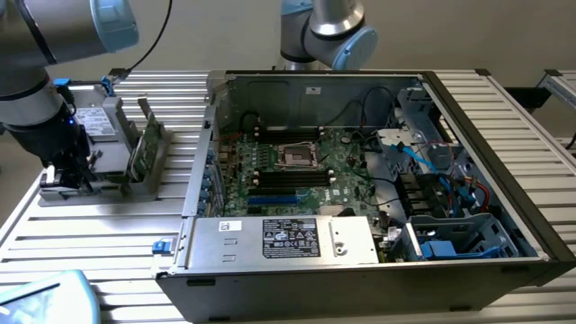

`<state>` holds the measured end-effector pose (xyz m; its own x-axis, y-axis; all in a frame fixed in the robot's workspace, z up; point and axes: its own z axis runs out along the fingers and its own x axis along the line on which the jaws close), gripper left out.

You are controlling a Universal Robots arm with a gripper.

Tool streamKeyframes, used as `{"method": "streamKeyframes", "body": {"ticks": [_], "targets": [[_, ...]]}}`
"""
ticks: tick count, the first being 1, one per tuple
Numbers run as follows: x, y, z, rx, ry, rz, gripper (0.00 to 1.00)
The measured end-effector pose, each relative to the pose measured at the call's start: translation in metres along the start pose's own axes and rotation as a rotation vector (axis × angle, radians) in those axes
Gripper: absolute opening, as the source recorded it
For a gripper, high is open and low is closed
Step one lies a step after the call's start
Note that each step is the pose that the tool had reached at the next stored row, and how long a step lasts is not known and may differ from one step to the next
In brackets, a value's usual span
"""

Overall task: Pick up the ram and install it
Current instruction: 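Pick up the ram and move it above insertion slot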

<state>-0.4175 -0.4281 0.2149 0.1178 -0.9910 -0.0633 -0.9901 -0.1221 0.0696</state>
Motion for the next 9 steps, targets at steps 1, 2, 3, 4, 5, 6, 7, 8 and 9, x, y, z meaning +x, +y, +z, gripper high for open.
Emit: {"method": "streamKeyframes", "body": {"ticks": [1,2,3,4,5,6,7,8,9], "targets": [[0.000,0.0001,0.0014,0.0004,-0.0034,0.000,0.31],[0.000,0.0002,0.0029,0.0008,-0.0064,0.000,0.31],[0.000,0.0003,0.0047,0.0012,-0.0085,-0.001,0.31],[0.000,0.0004,0.0065,0.0013,-0.0099,-0.001,0.31],[0.000,0.0005,0.0082,0.0014,-0.0106,-0.001,0.31],[0.000,0.0008,0.0101,0.0014,-0.0113,-0.001,0.31],[0.001,0.0011,0.0117,0.0014,-0.0120,-0.001,0.31],[0.001,0.0014,0.0132,0.0014,-0.0131,-0.001,0.31],[0.001,0.0017,0.0146,0.0016,-0.0144,-0.001,0.31]]}}
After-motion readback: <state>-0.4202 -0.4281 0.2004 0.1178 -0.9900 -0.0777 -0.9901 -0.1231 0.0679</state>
